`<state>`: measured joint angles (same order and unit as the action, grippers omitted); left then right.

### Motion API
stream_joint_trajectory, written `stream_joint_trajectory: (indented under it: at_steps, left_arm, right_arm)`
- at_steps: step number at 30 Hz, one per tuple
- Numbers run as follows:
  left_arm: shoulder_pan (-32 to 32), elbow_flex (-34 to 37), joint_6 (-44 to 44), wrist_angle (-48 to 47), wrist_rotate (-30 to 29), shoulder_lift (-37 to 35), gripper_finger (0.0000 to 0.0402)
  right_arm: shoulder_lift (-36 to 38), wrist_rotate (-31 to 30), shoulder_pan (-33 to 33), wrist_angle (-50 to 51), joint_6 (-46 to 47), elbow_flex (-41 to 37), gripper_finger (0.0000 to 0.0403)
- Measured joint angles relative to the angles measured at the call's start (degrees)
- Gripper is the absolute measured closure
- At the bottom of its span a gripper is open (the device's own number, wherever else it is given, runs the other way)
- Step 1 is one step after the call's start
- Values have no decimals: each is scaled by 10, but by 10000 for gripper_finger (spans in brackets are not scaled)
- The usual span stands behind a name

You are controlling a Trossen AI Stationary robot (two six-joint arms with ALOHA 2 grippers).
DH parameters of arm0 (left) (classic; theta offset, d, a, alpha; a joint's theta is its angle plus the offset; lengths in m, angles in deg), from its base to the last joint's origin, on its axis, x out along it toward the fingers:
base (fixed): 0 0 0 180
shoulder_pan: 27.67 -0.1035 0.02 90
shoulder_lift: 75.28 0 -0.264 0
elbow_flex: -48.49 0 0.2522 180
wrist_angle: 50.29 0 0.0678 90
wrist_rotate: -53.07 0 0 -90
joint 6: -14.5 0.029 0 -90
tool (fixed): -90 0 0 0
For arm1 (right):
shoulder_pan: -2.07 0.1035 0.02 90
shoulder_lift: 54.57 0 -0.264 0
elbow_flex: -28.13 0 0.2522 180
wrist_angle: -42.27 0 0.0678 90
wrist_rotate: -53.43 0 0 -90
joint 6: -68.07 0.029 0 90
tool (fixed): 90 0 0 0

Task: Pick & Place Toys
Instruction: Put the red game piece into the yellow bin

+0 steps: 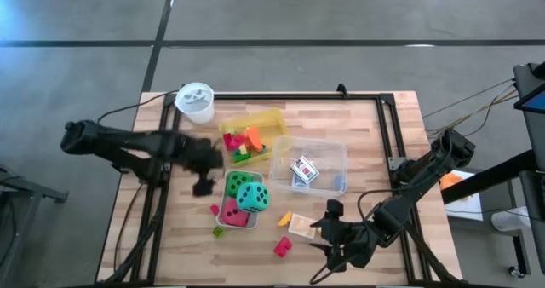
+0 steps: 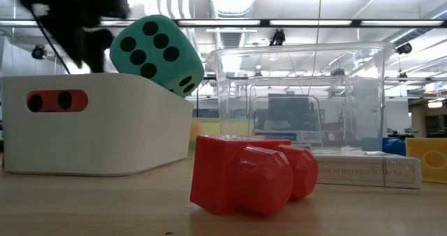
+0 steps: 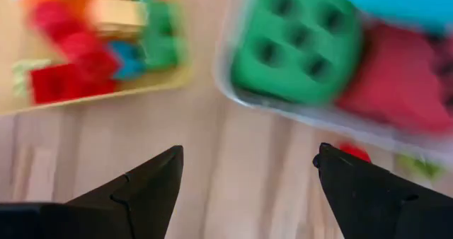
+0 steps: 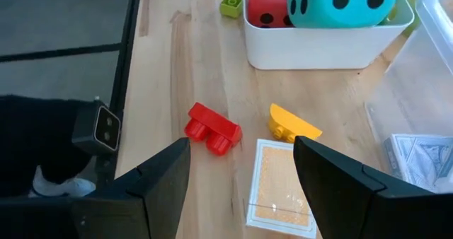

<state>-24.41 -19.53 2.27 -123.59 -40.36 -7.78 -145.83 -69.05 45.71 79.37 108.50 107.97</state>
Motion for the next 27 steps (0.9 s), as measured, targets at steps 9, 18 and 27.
stream_joint_trajectory:
  at_steps: [9, 18, 27]
  left_arm:
    - [279, 79, -135, 57, -113, -5, 85]
    - [300, 97, -168, 115, -80, 82, 85]
    - [301, 96, -92, 147, -60, 156, 85]
  right_arm:
    - [0, 0, 0, -1, -48, 0, 157]
    - [0, -1, 0, -2, -71, 0, 157]
    - [0, -1, 0, 0, -79, 0, 157]
